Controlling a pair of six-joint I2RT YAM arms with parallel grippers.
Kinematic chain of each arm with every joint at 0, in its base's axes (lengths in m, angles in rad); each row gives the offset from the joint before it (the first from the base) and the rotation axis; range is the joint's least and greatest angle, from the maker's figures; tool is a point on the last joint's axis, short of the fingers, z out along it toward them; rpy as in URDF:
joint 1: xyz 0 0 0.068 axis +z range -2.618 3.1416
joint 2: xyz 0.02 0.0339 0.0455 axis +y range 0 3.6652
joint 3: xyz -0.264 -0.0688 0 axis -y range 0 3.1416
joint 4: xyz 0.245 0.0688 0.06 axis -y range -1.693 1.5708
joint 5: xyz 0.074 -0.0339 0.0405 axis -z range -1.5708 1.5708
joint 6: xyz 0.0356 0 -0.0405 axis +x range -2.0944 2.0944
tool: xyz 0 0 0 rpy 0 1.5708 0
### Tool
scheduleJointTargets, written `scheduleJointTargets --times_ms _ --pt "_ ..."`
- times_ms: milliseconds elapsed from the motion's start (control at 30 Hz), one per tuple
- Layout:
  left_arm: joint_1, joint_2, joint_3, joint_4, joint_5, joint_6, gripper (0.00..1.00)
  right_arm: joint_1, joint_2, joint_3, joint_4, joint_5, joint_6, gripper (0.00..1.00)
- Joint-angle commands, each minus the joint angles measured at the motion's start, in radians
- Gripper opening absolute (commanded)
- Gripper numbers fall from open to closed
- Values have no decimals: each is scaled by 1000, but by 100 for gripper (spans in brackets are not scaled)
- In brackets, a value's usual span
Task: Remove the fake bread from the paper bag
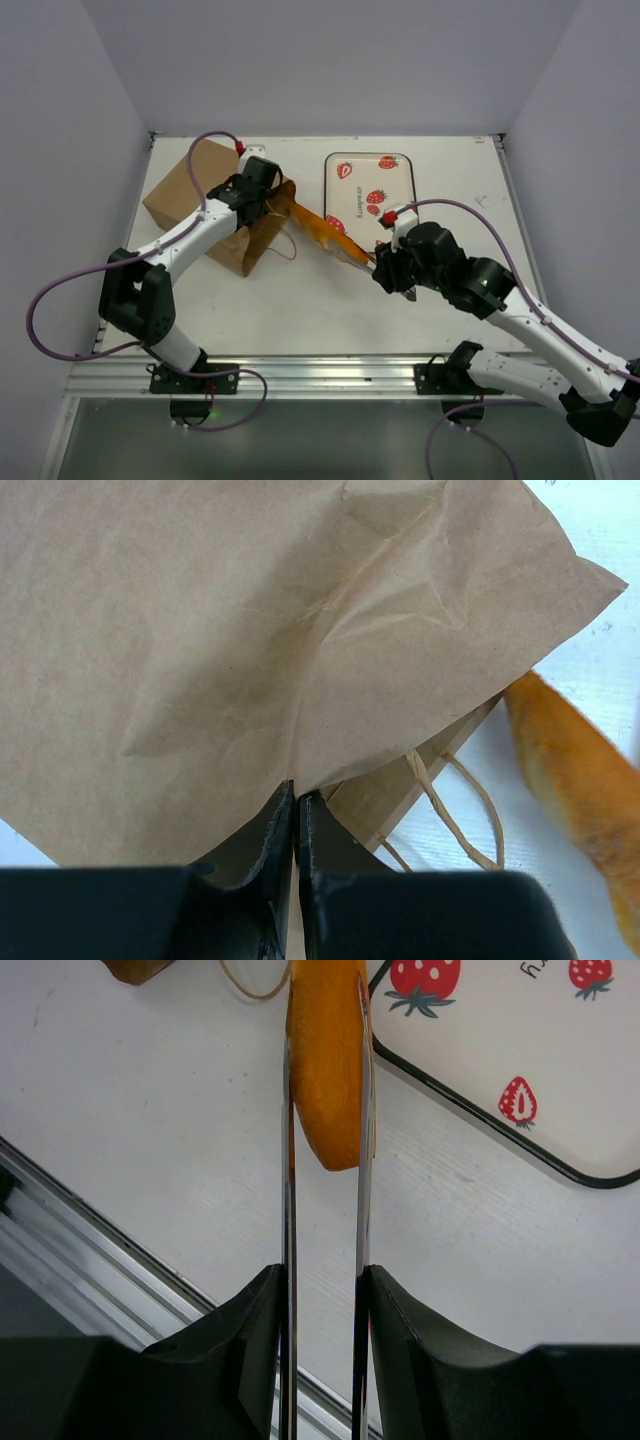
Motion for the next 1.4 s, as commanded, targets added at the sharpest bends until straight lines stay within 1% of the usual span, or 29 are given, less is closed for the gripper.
scheduleJointTargets --times_ms 0,167,267,333,367,400,467,500,567,667,700,867,967,1100,1367 --pt "8 -5 25 -8 19 -30 9 -5 -44 76 -22 68 29 26" --pt "8 -58 2 10 31 -25 11 -5 -66 119 -57 102 35 25" --pt "8 -88 -6 13 51 -21 18 -5 -66 142 -69 136 33 24" --pt "7 -105 -15 15 75 -15 30 -4 -54 150 -72 177 36 22" --pt "7 -126 -20 22 82 -13 33 -5 -49 151 -72 191 39 21" --pt "8 -139 -28 27 94 -11 41 -5 -35 153 -72 202 43 20" --pt "7 -176 -52 44 101 -8 48 -5 -23 157 -71 232 46 19" --pt "7 -188 -57 47 108 -5 54 -5 -17 160 -66 243 49 18" --pt "7 -223 -75 54 112 -5 59 -5 -6 165 -54 269 50 18" --pt "7 -262 -94 58 131 -2 63 -7 12 174 -42 297 53 18" --pt "7 -269 -95 58 138 -1 68 -9 18 179 -40 324 56 18" --pt "5 -332 -113 47 189 -2 81 -25 66 177 -13 432 67 16" --pt "7 -372 -127 47 212 -11 84 -51 89 169 32 440 64 15" --pt "5 -418 -149 47 259 -19 86 -93 144 171 76 434 67 15" --pt "5 -507 -221 54 304 -24 87 -231 141 84 236 398 101 14"
